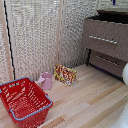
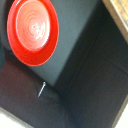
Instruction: Transport the gripper mindfully toward the orange-red bowl and clasp it to elevate with ease. Ensure your robot's arm aligns efficiently with the top drawer's opening. Carefully slide the orange-red bowl into the designated spot with precision. After confirmation, withdraw the gripper gently. Close the drawer smoothly by transitioning the gripper to its handle.
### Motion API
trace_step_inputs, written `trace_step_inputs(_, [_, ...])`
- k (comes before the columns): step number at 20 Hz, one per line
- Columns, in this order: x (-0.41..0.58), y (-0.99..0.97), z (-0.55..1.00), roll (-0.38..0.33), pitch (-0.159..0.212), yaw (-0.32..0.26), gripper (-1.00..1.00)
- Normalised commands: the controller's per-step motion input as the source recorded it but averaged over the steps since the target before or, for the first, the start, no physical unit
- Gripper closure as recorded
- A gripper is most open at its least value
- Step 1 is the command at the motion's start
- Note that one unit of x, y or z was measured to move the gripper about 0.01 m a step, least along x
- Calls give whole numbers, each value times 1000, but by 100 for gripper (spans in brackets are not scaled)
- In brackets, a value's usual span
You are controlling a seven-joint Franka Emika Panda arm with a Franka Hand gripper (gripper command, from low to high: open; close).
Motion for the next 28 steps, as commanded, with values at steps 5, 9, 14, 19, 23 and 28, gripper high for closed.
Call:
trace_step_inputs(5, [-18,101,-94,-375,121,131,-100])
trace_step_inputs(9, [-59,36,-94,-375,120,156,-100])
trace_step_inputs(14, [-93,180,-6,-356,164,123,-100])
trace_step_inputs(19, [-31,487,-33,-289,175,61,-100])
trace_step_inputs(23, [-1,656,-149,-247,153,28,-100])
trace_step_inputs(28, [0,635,-207,-265,137,29,-100])
